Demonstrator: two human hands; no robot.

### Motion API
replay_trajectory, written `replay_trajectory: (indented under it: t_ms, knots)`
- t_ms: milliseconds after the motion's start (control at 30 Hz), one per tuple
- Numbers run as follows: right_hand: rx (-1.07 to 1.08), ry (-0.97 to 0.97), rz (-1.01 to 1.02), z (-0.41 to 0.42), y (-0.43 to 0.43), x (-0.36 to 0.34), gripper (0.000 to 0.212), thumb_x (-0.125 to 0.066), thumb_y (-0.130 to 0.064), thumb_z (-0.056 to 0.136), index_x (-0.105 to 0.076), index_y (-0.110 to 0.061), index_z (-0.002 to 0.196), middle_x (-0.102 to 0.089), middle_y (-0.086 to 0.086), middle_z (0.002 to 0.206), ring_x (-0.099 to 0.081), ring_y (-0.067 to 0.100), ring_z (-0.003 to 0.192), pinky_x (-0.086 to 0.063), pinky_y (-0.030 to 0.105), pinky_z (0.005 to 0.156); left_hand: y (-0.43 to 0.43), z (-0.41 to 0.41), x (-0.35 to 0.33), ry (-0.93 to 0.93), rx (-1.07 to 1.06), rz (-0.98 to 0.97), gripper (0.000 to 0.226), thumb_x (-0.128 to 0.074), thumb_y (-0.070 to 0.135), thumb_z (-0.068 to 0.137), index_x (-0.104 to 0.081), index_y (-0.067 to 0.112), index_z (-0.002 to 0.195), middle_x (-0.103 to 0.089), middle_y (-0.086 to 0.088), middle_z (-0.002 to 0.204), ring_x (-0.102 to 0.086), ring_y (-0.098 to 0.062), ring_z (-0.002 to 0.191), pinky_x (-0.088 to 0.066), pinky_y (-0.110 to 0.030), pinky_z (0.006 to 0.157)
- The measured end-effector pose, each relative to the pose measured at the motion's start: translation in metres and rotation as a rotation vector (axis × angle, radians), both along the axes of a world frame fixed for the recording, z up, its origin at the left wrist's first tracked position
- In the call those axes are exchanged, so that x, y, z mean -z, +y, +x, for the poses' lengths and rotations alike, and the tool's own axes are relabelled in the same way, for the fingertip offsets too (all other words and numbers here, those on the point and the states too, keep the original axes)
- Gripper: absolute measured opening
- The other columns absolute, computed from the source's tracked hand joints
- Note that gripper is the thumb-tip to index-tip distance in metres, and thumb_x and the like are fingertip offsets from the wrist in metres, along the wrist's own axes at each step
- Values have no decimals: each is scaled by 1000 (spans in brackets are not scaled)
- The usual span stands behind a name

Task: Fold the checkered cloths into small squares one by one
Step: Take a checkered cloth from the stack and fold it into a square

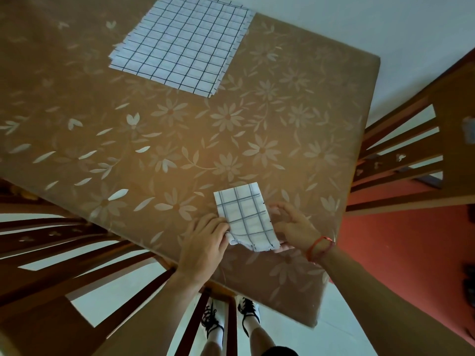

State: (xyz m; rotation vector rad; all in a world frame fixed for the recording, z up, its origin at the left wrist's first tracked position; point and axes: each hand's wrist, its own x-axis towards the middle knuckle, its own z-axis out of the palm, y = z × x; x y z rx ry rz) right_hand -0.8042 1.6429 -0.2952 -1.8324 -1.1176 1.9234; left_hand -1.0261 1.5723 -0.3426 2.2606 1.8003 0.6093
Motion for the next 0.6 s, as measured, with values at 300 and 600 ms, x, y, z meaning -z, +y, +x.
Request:
replay_trajectory:
  t_ms: [300,600]
  knots:
    - [-568,-387,495,9,-5,16,41,-75,-8,75,-73,-28,111,-75,-9,92,-61,-11,69,-54,18,78,-5,-9,-1,-53,-104,8,9,-75,15,83,-72,16,91,-71,7,92,-62,-17,97,-36,-31,87]
    - [-439,-399,726,-5,-4,23,6,-71,-34,75,-73,-28,76,-67,-19,75,-62,-1,67,-52,18,61,0,-9,-4,-203,-287,-145,4,-71,25,87,-72,21,88,-68,13,80,-60,-13,83,-27,-24,84]
